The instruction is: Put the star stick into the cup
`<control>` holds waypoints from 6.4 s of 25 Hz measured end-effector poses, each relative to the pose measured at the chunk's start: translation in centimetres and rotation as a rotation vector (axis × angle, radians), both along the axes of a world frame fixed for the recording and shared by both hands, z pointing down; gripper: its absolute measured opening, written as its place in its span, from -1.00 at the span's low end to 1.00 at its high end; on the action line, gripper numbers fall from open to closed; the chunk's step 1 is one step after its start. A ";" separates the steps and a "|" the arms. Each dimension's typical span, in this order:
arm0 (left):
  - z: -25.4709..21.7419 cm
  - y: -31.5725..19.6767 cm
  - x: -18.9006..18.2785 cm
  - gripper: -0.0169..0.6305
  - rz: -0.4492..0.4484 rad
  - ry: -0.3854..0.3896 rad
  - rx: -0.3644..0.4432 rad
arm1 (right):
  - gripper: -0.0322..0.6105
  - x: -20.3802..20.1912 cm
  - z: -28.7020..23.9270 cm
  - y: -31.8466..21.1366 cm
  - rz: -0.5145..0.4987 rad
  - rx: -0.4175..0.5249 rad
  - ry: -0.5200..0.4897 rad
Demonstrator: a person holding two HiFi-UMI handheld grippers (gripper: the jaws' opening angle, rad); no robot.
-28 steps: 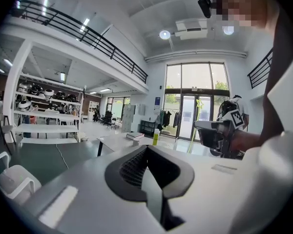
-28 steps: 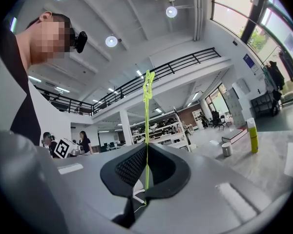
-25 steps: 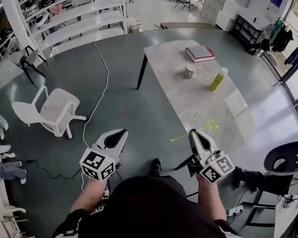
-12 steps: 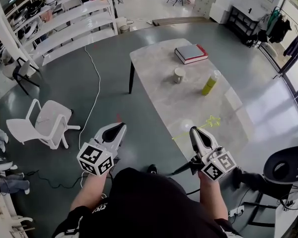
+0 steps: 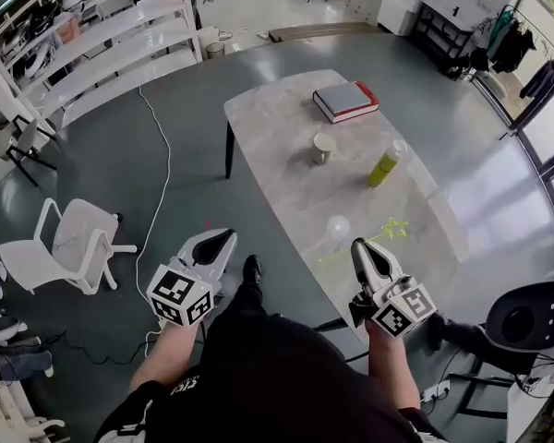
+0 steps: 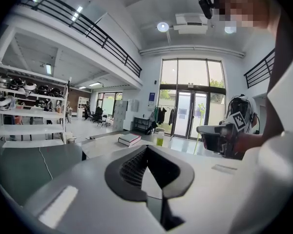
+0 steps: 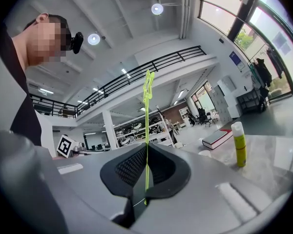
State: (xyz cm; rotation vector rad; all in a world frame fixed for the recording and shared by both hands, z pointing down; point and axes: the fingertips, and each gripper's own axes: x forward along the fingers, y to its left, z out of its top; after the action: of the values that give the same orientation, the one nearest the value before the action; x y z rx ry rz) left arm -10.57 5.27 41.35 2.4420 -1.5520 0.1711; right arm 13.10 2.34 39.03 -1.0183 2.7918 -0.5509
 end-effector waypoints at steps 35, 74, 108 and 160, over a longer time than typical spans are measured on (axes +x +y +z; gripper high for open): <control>3.1 -30.6 -1.4 -0.94 0.222 0.077 -0.009 | -0.84 -6.7 1.9 -27.2 0.182 -0.098 0.051; 17.0 -40.0 8.5 -0.94 0.321 0.018 -0.163 | -0.84 -5.0 19.3 -42.0 0.215 -0.234 0.133; 14.0 -36.6 5.7 -0.94 0.232 0.024 -0.121 | -0.07 -3.0 24.4 -37.3 0.250 -0.499 0.091; -5.9 -27.1 7.0 -0.95 0.420 0.008 0.097 | -0.86 -4.9 -5.1 -19.8 0.153 0.121 0.088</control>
State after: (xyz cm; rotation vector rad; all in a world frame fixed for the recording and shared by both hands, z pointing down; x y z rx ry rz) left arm -3.57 -21.85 35.46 2.8124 -1.0464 0.1623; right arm 8.15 -17.46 33.94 -1.2436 2.7508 -0.3226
